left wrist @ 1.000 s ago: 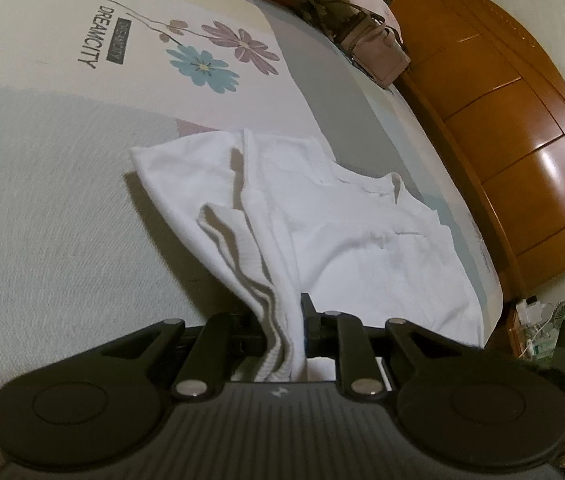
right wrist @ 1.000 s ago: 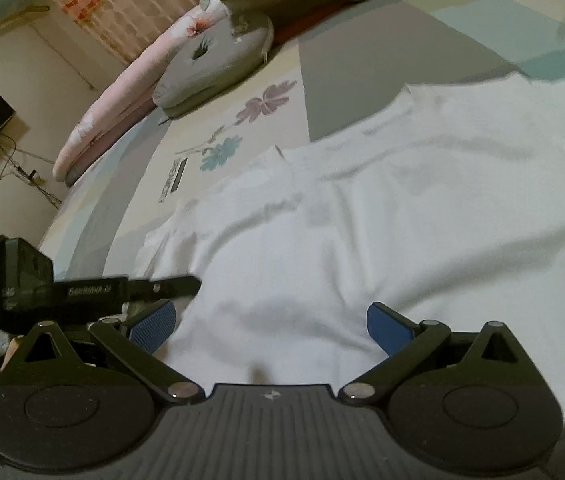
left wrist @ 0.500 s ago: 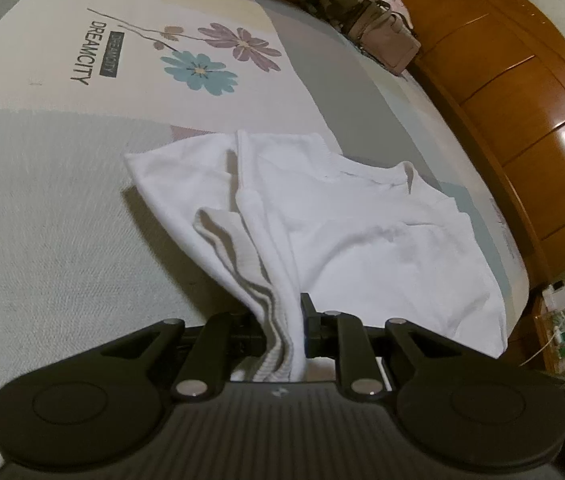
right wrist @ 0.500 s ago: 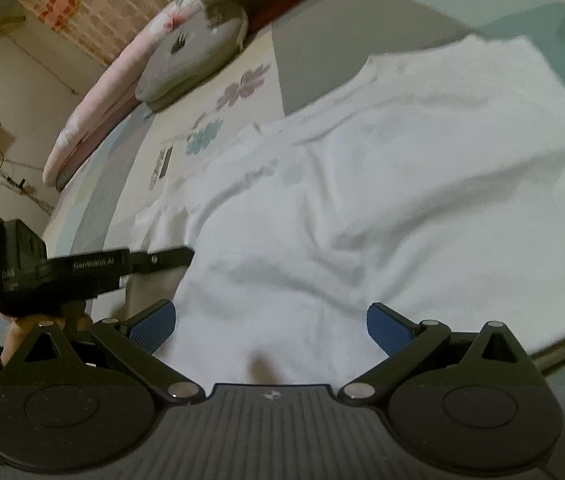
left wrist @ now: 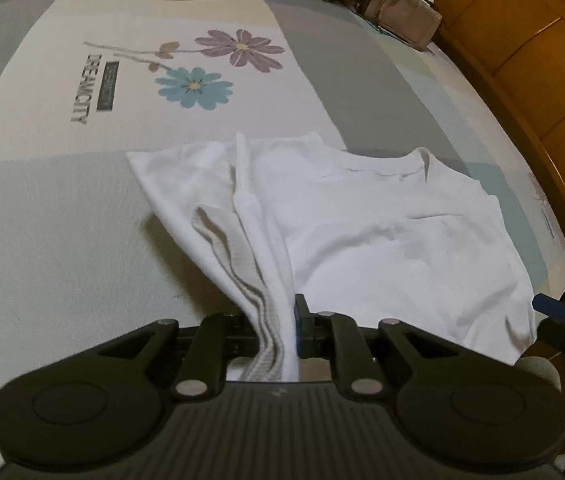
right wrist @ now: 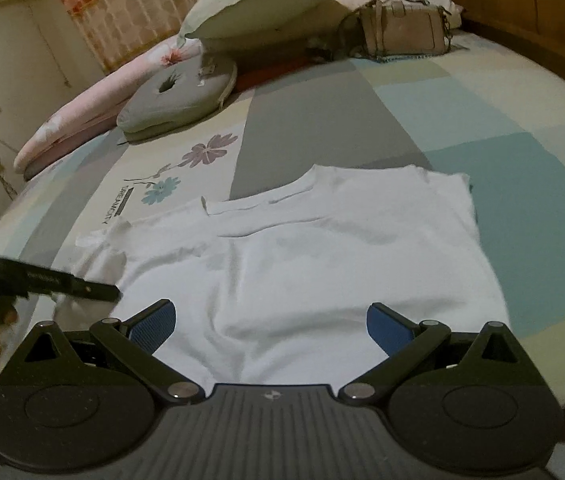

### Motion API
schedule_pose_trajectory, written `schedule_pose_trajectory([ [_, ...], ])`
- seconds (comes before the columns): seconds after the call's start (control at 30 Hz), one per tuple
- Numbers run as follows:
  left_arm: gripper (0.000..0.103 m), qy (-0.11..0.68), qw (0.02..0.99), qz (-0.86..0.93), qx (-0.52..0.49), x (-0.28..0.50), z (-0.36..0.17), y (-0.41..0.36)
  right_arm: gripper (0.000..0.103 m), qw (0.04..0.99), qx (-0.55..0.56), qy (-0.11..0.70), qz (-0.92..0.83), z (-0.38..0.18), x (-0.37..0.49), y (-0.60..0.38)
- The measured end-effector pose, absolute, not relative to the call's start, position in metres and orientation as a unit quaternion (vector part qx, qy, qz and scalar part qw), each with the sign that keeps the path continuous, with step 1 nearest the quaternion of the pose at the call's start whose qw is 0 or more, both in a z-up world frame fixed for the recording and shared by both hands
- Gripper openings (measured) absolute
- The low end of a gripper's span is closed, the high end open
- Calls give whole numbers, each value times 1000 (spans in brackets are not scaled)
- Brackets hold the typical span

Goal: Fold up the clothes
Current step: 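Lift the gripped shirt side upward with the left gripper, then fold the shirt side over toward its middle with the left gripper, then open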

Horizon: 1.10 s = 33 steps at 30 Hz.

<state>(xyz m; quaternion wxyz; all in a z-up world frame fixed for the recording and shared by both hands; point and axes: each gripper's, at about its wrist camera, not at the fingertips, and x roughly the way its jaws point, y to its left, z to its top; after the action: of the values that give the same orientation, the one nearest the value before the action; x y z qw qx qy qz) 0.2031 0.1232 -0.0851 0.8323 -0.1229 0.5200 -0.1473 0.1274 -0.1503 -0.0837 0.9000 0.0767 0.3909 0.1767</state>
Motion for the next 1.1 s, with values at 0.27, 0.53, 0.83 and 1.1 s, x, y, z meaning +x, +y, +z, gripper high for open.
schedule_pose_trajectory([
  [0.27, 12, 526, 830, -157, -101, 210, -47, 94, 103, 911, 37, 373, 171, -89, 124, -162],
  [0.53, 12, 536, 825, -160, -77, 218, -18, 52, 103, 920, 63, 347, 170, -84, 116, -191],
  [0.83, 12, 538, 825, -166, -48, 219, 0, -7, 103, 926, 106, 316, 176, -78, 106, -227],
  [1.1, 12, 541, 826, -155, -38, 228, 10, -55, 103, 930, 138, 295, 170, -79, 95, -262],
])
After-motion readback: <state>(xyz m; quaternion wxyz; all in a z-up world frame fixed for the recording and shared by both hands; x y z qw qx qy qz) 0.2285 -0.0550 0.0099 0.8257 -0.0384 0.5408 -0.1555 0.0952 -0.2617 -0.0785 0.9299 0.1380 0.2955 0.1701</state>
